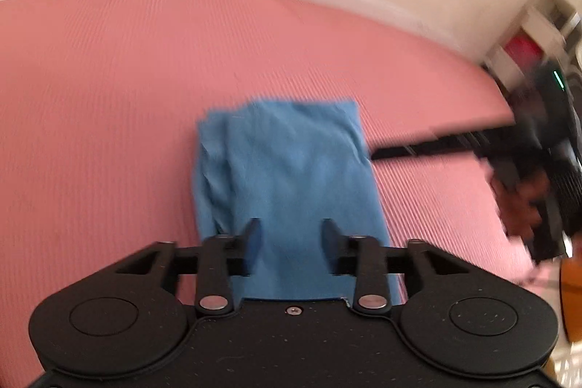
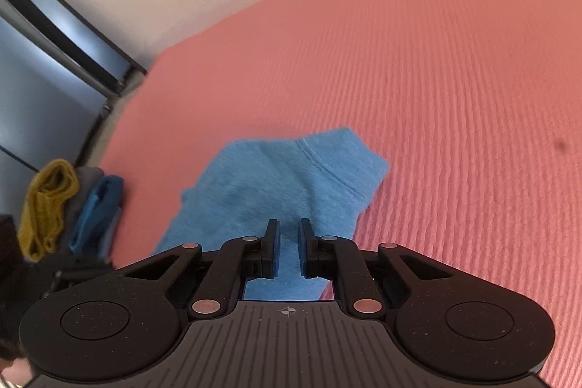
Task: Fold clothes
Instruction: 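Grasp the folded blue shirt end with the left gripper and lift it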
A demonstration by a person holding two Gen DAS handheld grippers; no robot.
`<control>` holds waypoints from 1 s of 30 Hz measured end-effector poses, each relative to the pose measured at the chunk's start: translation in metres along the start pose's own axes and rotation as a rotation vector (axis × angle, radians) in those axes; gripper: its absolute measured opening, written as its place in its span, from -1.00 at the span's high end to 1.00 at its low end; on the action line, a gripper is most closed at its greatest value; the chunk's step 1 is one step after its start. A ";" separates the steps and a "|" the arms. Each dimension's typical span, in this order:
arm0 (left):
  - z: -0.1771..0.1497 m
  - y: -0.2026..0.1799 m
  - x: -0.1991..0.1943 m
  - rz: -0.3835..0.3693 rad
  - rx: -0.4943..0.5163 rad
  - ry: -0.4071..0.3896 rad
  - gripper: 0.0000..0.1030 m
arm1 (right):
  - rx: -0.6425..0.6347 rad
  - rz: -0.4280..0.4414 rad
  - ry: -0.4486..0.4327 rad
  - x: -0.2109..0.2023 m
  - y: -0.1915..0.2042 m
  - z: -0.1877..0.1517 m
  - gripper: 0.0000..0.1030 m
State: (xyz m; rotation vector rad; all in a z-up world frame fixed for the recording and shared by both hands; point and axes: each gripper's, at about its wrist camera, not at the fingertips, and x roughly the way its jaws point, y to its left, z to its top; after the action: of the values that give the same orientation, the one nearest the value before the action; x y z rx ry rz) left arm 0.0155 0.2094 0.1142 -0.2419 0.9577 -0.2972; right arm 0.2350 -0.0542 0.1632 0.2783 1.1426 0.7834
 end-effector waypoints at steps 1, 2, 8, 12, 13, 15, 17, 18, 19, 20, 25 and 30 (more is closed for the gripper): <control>0.006 0.004 -0.001 0.031 -0.017 -0.007 0.04 | 0.021 0.016 -0.002 -0.006 -0.003 -0.004 0.81; 0.012 0.009 -0.002 0.061 -0.033 -0.014 -0.02 | 0.049 0.028 0.004 -0.011 -0.005 -0.010 0.73; 0.030 0.025 0.017 0.095 -0.065 -0.012 -0.29 | 0.123 0.108 0.156 -0.015 -0.003 -0.064 0.22; 0.037 0.031 0.033 0.082 -0.138 0.018 -0.30 | 0.120 0.139 0.253 -0.007 0.006 -0.092 0.22; 0.038 0.032 0.037 0.076 -0.149 0.026 -0.30 | 0.123 0.140 0.261 -0.004 0.008 -0.094 0.22; 0.038 0.029 0.040 0.080 -0.142 0.034 -0.28 | 0.145 0.131 0.263 0.000 0.010 -0.096 0.22; 0.038 0.026 0.040 0.067 -0.128 0.032 -0.22 | 0.180 0.126 0.262 0.003 0.010 -0.097 0.21; 0.038 0.025 0.041 0.060 -0.122 0.031 -0.18 | 0.195 0.133 0.263 0.004 0.011 -0.097 0.21; 0.036 0.024 0.043 0.060 -0.114 0.032 -0.13 | 0.206 0.135 0.263 0.005 0.012 -0.097 0.21; 0.034 0.023 0.046 0.060 -0.106 0.033 0.09 | 0.208 0.131 0.262 0.005 0.013 -0.097 0.38; 0.031 0.022 0.040 0.040 -0.109 0.056 0.60 | 0.208 0.089 0.240 -0.005 0.004 -0.086 0.82; 0.015 0.016 0.041 -0.064 -0.194 0.137 0.64 | 0.210 -0.024 0.136 -0.029 -0.029 -0.066 0.84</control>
State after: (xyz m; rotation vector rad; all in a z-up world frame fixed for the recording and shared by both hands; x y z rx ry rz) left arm 0.0522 0.2111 0.0854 -0.4349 1.1175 -0.2821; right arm 0.1824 -0.1069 0.1399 0.3905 1.3572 0.6696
